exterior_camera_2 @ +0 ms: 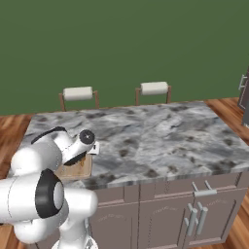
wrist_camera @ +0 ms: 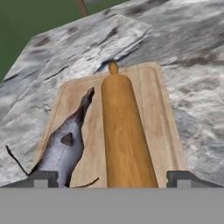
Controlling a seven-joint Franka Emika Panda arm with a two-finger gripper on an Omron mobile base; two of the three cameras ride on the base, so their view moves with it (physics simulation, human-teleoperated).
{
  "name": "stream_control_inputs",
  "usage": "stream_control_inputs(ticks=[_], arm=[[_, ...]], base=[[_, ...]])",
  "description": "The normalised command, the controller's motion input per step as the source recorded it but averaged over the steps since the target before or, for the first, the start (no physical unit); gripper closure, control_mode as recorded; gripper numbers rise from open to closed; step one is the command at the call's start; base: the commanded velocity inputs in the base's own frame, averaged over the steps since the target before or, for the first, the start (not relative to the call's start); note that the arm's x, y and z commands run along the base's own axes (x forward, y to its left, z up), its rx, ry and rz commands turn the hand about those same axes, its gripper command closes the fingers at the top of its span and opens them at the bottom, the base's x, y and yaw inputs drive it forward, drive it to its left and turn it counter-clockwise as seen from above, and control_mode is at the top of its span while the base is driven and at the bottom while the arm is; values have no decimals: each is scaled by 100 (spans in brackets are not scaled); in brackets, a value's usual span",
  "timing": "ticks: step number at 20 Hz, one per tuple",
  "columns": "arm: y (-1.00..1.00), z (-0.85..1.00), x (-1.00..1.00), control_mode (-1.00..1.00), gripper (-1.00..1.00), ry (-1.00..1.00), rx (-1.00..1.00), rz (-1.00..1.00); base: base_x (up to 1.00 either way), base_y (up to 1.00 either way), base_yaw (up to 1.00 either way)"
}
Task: Open the cabinet, retrieve the rolling pin, and place it next to the meat on the cutting board to prepare for tenderizing.
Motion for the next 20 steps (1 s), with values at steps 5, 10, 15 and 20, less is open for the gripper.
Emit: stream_control_inputs(ticks=[5, 10, 15, 20], arm=[[0, 60, 0, -100, -100, 0, 0, 0], [0, 63, 0, -100, -100, 0, 0, 0], [-1, 61, 0, -100, -100, 0, -1, 0], [-1, 65, -2, -100, -100, 0, -1, 0]], base=[[0, 0, 0], [0, 0, 0], [0, 0, 0], [0, 0, 0]])
